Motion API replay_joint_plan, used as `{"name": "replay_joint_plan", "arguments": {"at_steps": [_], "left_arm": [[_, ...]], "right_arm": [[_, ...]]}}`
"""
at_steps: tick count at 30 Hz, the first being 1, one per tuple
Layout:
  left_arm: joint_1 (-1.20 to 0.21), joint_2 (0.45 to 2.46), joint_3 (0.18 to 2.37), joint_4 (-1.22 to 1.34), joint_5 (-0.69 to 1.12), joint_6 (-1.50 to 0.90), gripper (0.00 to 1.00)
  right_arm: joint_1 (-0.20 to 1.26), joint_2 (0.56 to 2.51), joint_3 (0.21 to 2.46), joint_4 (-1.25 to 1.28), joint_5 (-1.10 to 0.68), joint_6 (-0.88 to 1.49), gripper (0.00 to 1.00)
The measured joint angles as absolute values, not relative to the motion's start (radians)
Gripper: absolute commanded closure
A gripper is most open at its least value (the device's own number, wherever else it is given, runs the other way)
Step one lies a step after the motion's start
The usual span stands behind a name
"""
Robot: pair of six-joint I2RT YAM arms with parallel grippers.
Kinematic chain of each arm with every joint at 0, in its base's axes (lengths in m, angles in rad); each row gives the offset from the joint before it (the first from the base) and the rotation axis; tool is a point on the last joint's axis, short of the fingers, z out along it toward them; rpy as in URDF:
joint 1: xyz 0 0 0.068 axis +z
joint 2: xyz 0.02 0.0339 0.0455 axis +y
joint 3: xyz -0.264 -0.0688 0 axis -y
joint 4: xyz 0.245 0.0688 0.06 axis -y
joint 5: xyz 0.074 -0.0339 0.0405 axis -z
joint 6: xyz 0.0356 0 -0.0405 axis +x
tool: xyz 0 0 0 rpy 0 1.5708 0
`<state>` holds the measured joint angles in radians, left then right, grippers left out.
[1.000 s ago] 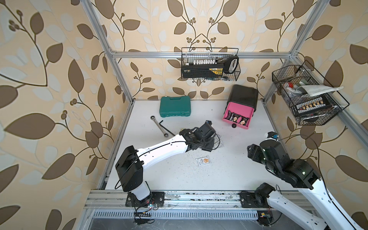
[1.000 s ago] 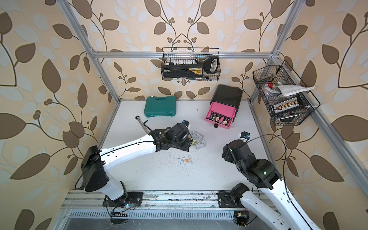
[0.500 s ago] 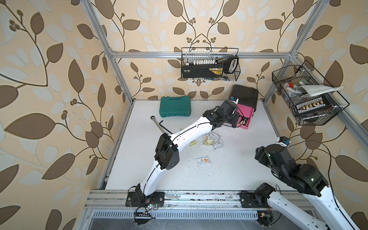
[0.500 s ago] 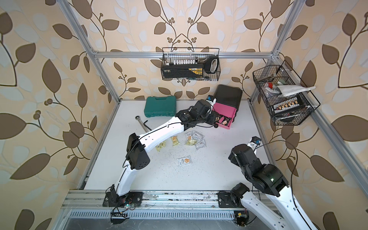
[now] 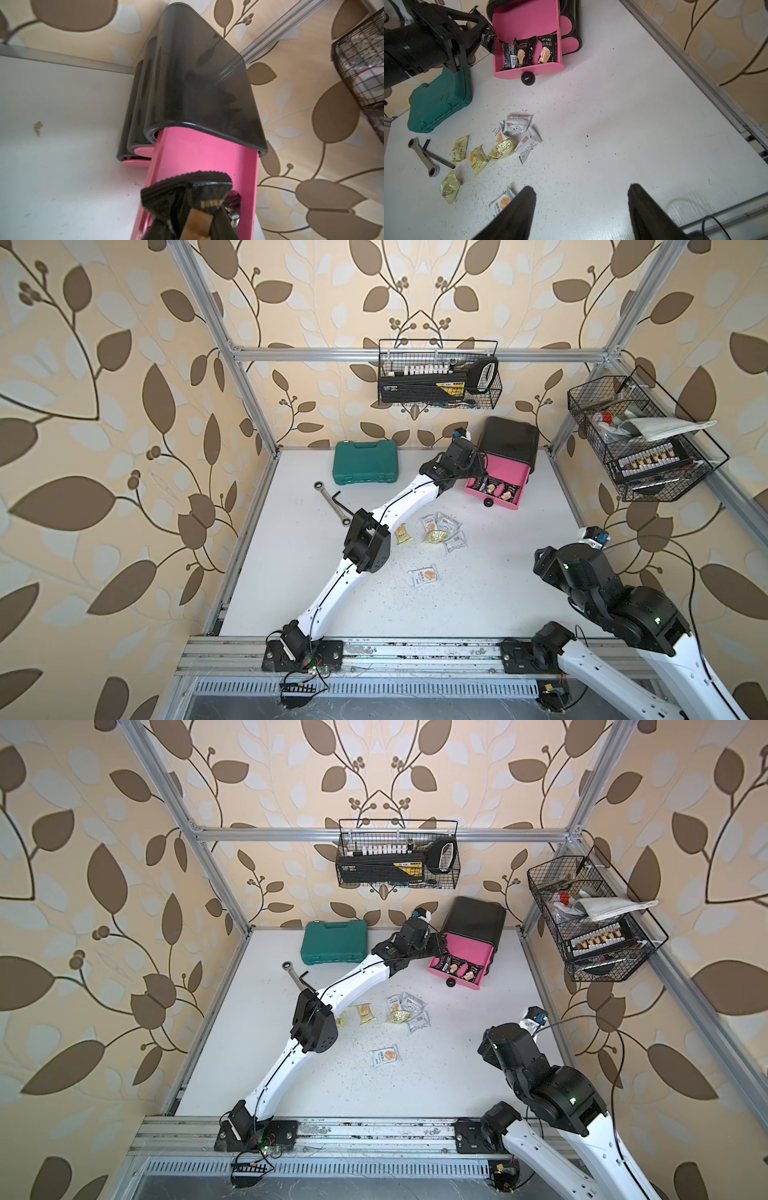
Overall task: Place the cookies into the drawer by color
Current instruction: Place the cookie in the drawer.
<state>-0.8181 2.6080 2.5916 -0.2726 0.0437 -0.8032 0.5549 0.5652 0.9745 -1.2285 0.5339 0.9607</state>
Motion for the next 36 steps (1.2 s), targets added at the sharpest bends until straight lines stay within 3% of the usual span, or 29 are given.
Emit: {"name": "replay_joint_plan", "arguments": {"at_steps": [5, 9, 13, 23, 31, 36], "left_arm": [[-0.834, 2.658, 2.640, -0.199, 0.051, -0.891, 0.77], [-0.852, 2.698, 2.695, -0.150, 0.027, -0.904, 0.60], [-0.859, 2.730, 2.740, -0.103, 0.004, -0.897, 0.49], [-0.861, 2.717, 2.726, -0.099, 0.006, -0.819, 0.35], [-0.861, 2.471, 2.523, -0.261, -0.009, -0.625, 0.30], [-0.861, 2.218, 2.406, -0.386, -0.026, -0.452, 0.28]], "right_arm": [[0.555, 0.561, 0.974, -1.230, 0.534, 0.961, 0.27], [0.555, 0.556, 0.974, -1.232, 0.534, 0.961, 0.27], [0.555, 0.553, 0.974, -1.235, 0.534, 0.961, 0.27], [0.555, 0.546, 0.974, -1.237, 0.527, 0.961, 0.27], [0.555, 0.580, 0.974, -1.213, 0.509, 0.947, 0.27], [0.555, 0.619, 0.974, -1.072, 0.390, 0.834, 0.27]]}}
